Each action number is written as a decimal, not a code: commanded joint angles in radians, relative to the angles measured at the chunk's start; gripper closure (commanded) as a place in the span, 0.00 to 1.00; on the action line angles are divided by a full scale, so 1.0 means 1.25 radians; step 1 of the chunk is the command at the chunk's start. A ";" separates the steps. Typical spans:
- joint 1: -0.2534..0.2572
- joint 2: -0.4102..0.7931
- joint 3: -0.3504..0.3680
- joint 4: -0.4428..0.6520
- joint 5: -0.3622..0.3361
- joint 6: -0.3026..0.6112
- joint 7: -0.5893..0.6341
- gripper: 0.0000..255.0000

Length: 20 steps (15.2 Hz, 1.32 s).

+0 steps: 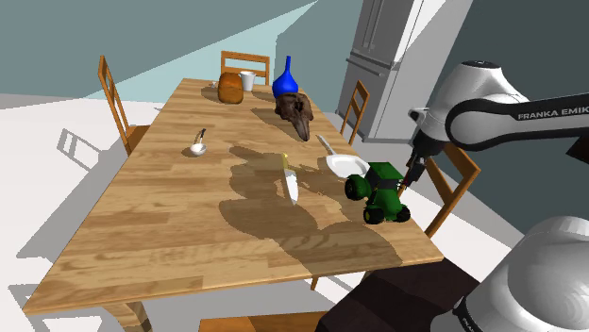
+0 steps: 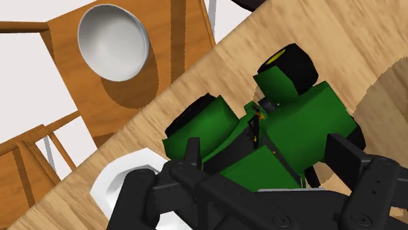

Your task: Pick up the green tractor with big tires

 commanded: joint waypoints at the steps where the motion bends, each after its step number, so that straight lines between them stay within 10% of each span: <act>1: -0.003 0.012 -0.009 -0.015 -0.012 0.036 -0.006 0.00; 8: -0.011 0.055 -0.023 -0.053 -0.032 0.116 0.005 0.00; 9: -0.012 0.054 -0.023 -0.053 -0.032 0.115 0.005 1.00; 20: -0.008 0.038 -0.018 -0.040 -0.024 0.086 0.001 1.00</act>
